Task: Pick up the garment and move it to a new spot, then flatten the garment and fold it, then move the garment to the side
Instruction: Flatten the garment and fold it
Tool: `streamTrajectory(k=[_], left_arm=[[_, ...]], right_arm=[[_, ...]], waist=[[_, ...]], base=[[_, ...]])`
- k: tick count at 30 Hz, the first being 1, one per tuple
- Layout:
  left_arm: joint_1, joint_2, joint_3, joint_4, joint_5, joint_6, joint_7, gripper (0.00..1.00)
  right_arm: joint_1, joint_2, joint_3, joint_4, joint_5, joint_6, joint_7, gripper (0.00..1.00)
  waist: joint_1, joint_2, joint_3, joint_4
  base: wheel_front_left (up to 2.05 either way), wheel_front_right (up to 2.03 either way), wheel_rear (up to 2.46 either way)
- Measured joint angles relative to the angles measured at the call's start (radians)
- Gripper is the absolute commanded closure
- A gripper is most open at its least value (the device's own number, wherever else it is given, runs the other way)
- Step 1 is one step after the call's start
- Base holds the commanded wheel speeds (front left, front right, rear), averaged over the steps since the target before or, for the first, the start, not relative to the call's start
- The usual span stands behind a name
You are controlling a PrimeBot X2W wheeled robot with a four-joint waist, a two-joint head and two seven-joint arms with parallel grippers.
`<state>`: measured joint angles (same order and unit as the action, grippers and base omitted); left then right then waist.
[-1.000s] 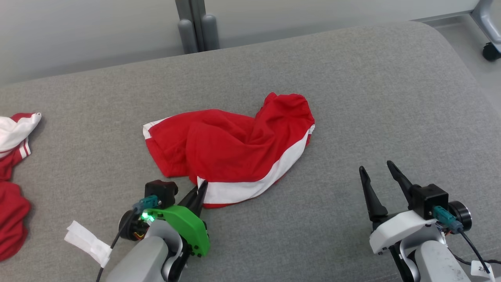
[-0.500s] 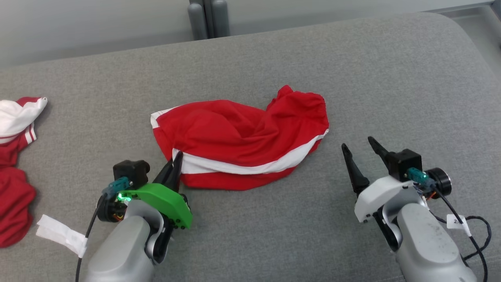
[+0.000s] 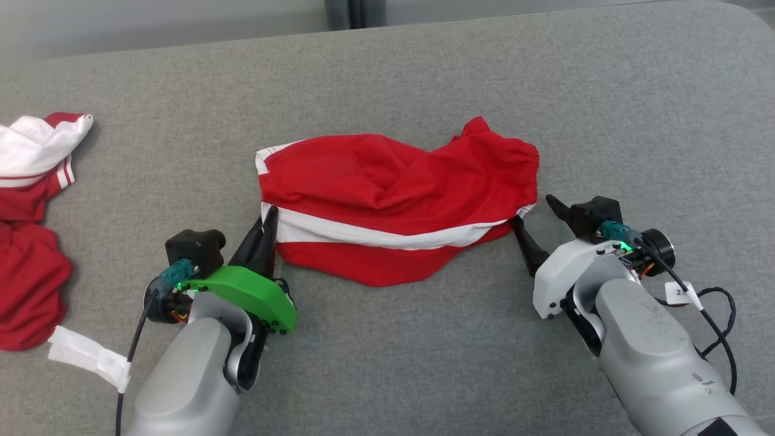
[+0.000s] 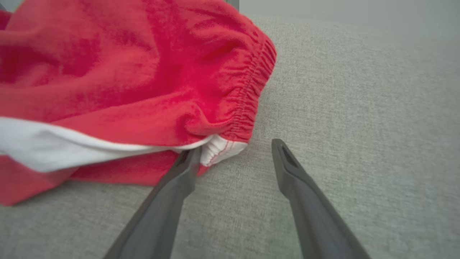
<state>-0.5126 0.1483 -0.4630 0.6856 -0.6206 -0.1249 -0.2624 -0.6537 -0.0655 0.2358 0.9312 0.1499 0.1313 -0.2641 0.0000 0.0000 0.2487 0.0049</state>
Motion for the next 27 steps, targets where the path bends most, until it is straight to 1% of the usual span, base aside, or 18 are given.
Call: streamTrajectory(k=[7, 8, 9, 10, 11, 13, 14, 16, 23, 27], left_arm=[[0.011, -0.011, 0.03, -0.009, 0.023, -0.002, 0.0, 1.0], [0.011, -0.012, 0.034, -0.01, 0.026, -0.002, 0.0, 1.0], [0.012, -0.013, 0.037, -0.012, 0.031, -0.003, 0.0, 1.0], [0.012, -0.015, 0.038, -0.014, 0.034, -0.003, 0.0, 1.0], [0.013, -0.017, 0.04, -0.016, 0.037, -0.003, 0.0, 1.0], [0.016, -0.018, 0.046, -0.023, 0.043, -0.003, 0.0, 1.0], [0.017, -0.019, 0.05, -0.031, 0.047, -0.003, 0.0, 1.0], [0.022, -0.021, 0.057, -0.045, 0.053, -0.003, 0.0, 1.0], [0.045, -0.017, 0.087, -0.116, 0.069, -0.003, 0.0, 1.0], [0.057, -0.017, 0.116, -0.2, 0.071, -0.004, 0.0, 1.0]], right_arm=[[-0.037, -0.009, 0.103, 0.032, 0.064, 0.0, 0.0, 0.0], [-0.042, -0.011, 0.116, 0.033, 0.072, 0.0, 0.0, 0.02], [-0.045, -0.013, 0.129, 0.033, 0.081, 0.0, 0.0, 0.1], [-0.047, -0.015, 0.138, 0.033, 0.086, 0.0, 0.0, 0.51], [-0.049, -0.018, 0.149, 0.029, 0.091, 0.0, 0.0, 0.6], [-0.051, -0.028, 0.161, 0.011, 0.098, 0.0, 0.0, 0.71], [-0.051, -0.034, 0.163, -0.002, 0.103, 0.0, 0.0, 0.79], [-0.049, -0.045, 0.168, -0.039, 0.106, 0.0, 0.0, 1.0], [-0.004, -0.077, 0.2, -0.158, 0.114, 0.0, 0.0, 1.0], [0.017, -0.102, 0.208, -0.255, 0.122, 0.0, 0.0, 1.0]], waist=[[0.0, 0.0, 0.011, 0.01], [0.0, 0.0, 0.012, 0.01], [0.0, 0.0, 0.012, 0.01], [0.0, 0.0, 0.013, 0.011], [0.0, 0.0, 0.012, 0.011], [0.0, 0.0, 0.011, 0.011], [0.0, 0.0, 0.01, 0.01], [0.0, 0.0, 0.006, 0.009], [0.0, 0.0, -0.012, -0.005], [0.0, 0.0, -0.032, -0.015]], base=[[0.0, 0.0, 0.0], [0.0, 0.0, 0.0], [0.0, 0.0, 0.0], [0.0, 0.0, 0.0], [0.0, 0.0, 0.0], [0.0, 0.0, 0.0], [0.0, 0.0, 0.0], [0.0, 0.0, 0.0], [0.0, 0.0, 0.0], [0.0, 0.0, 0.0]])
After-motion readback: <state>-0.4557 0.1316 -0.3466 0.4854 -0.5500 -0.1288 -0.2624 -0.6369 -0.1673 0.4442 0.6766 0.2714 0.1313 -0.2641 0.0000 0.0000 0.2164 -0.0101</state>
